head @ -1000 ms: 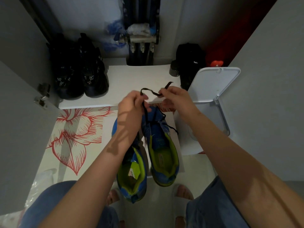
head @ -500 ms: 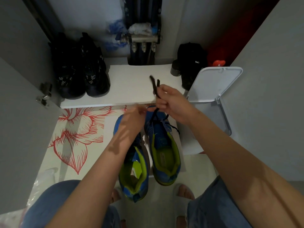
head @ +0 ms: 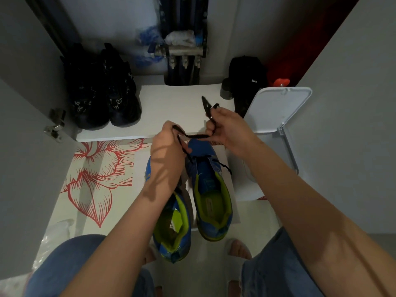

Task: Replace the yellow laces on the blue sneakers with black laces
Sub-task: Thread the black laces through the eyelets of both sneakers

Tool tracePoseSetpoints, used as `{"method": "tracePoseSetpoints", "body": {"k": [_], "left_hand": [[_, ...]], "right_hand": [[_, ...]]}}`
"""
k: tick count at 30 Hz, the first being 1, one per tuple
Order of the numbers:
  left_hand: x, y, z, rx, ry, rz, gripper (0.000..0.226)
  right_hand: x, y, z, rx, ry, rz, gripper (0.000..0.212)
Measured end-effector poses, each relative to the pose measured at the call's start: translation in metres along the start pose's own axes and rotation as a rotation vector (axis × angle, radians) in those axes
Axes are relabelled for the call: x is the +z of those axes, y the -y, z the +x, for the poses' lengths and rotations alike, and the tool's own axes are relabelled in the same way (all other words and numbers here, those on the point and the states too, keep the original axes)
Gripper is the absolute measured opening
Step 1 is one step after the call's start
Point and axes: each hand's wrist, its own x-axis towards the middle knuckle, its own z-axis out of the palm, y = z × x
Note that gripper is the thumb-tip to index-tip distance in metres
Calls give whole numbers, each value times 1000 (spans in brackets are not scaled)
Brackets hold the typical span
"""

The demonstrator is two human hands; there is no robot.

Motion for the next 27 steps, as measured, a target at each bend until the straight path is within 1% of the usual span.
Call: {"method": "tracePoseSetpoints", "body": {"k": [4,6,8,9,10,11,12,14,15,16,18,20,22,23,25,26,27], "left_hand": [[-1,0,-3,67,5,94,26],[0,2,-3,83,49,232,26],[-3,4,2,48,110,405,37],[-5,4,6,37,124,475,47],[-8,2,10,52,112,503,52],[-10,0,13,72,91,449,54],[-10,-3,14,75,73,325,49],[-8,-9,15,38,83,67,31],[-6,-11,13,15,122,-1,25],[-5,-12,11,7,176,-47,24],[-3,-10,9,42,265,-99,23],[-1,-7,8,107,247,-89,21],[1,-4,9,122,181,-118,18],[2,-3,11,110,163,-152,17],[3,1,14,63,171,-178,15],[5,3,14,42,196,-135,16],[8,8,13,34,227,-57,17]], "right_hand": [[3,-2,1,3,-18,-147,16],[6,-3,0,-21,-65,-258,15],[3,-6,1,-116,-146,-499,15],[2,-8,2,-189,-176,-648,17],[1,-9,2,-247,-177,-747,17],[0,-9,1,-267,-151,-782,17],[1,-9,-2,-246,-94,-761,17],[7,-9,-7,-165,63,-712,14],[10,-10,-10,-138,124,-705,12],[12,-11,-12,-122,163,-672,10],[16,-13,-15,-84,173,-547,15],[15,-13,-15,-27,181,-418,22],[10,-11,-14,12,182,-407,18],[4,-10,-13,22,147,-490,17],[-12,-12,-9,36,16,-832,18],[-20,-15,-7,67,-33,-990,21],[-25,-19,-8,129,-42,-1082,25]]}}
